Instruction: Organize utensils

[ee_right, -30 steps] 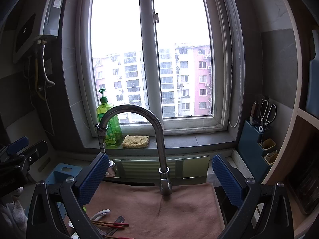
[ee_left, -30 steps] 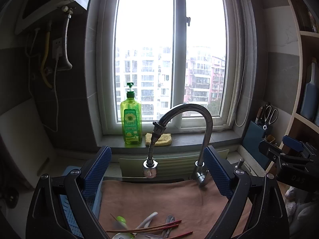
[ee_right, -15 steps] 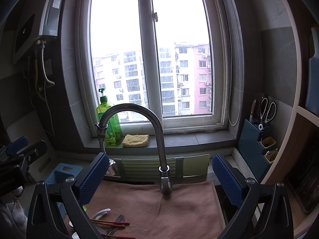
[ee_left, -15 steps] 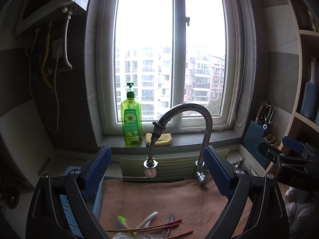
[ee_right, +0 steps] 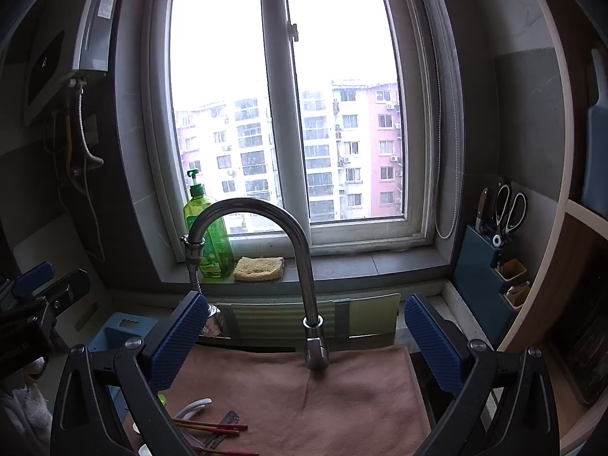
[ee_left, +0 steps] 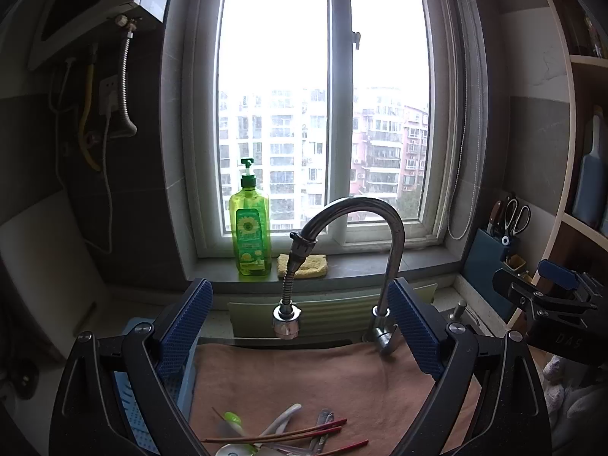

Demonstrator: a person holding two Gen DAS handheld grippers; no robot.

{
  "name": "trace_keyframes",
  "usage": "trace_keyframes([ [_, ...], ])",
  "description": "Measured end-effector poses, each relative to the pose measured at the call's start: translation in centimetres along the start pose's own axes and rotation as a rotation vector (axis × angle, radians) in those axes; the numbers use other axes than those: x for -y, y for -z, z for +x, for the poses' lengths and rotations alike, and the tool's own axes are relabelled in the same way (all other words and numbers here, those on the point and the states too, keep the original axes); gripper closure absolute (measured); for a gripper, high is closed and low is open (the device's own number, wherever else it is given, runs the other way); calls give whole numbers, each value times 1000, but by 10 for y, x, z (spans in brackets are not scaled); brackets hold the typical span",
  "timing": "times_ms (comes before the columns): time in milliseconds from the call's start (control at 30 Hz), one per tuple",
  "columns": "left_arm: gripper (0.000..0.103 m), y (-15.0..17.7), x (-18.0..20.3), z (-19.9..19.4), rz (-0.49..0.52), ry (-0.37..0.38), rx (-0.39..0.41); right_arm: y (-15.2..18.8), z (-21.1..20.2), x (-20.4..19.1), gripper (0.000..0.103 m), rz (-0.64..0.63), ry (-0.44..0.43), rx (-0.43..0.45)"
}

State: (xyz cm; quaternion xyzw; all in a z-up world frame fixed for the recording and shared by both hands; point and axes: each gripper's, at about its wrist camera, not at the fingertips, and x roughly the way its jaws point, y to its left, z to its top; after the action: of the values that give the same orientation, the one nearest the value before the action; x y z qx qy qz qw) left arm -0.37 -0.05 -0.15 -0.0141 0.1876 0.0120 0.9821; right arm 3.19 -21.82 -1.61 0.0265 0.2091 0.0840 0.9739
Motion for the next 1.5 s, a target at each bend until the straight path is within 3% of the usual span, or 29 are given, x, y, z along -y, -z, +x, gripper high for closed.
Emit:
trace_keyframes([
  [1500, 9, 1, -7, 6, 1, -6, -36, 10, 6, 2, 1, 22, -12, -24],
])
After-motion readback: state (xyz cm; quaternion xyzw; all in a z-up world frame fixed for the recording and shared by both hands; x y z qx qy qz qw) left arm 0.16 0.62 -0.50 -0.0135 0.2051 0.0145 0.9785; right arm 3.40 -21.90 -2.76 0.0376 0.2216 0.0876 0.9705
